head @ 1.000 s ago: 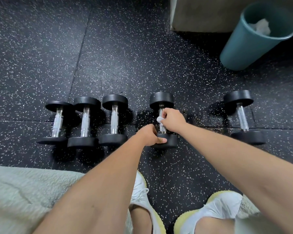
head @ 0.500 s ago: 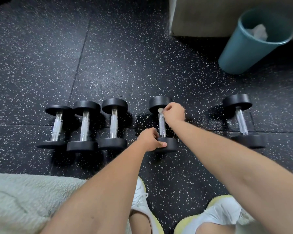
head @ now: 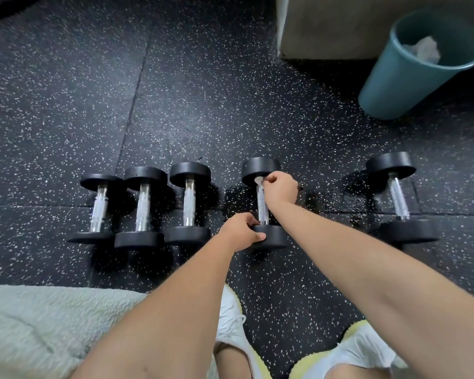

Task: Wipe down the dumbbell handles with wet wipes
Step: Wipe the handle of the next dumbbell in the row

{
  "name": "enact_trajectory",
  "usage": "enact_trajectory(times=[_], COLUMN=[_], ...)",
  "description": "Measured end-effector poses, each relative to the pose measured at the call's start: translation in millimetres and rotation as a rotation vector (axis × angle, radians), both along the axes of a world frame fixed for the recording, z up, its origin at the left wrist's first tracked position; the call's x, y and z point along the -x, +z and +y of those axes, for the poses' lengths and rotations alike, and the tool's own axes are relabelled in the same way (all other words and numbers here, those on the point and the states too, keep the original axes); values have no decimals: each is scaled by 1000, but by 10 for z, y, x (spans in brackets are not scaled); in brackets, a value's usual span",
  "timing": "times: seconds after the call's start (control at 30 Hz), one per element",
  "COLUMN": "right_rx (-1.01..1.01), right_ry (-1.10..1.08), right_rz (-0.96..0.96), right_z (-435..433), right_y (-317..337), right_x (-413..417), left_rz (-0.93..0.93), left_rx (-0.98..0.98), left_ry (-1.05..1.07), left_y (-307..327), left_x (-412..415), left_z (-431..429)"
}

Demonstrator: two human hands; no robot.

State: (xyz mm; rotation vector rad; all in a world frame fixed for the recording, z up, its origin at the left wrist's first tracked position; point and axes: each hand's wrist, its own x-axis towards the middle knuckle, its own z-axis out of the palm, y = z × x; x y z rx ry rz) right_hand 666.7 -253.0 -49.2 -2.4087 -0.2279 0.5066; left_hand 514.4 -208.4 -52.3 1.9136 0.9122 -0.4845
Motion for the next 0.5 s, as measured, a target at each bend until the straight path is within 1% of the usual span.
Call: enact_trajectory(times=[0.07, 0.13, 0.23, 0.3, 0.33, 0.43, 0.5], right_rx=[13, 49, 173, 216, 201, 89, 82], right_ry=[76, 200, 408, 477, 469, 325, 300], right_rz=[-21, -26, 9, 30, 21, 20, 23], right_z=[-49, -160, -385, -451, -431, -262, -180], right_y=[-4, -14, -35, -14, 2, 57, 54], right_x=[41, 29, -6, -46, -68, -110, -87], left_rz=[16, 16, 10, 11, 15, 24, 33], left_rx=[31, 45, -43, -92, -109, -128, -130], left_ry=[17, 43, 48, 35, 26, 29, 28], left_y=[39, 71, 101, 88, 94, 110, 127], left_x=[2, 7, 26, 28, 30, 27, 28], left_z=[9, 11, -26, -41, -52, -86, -96])
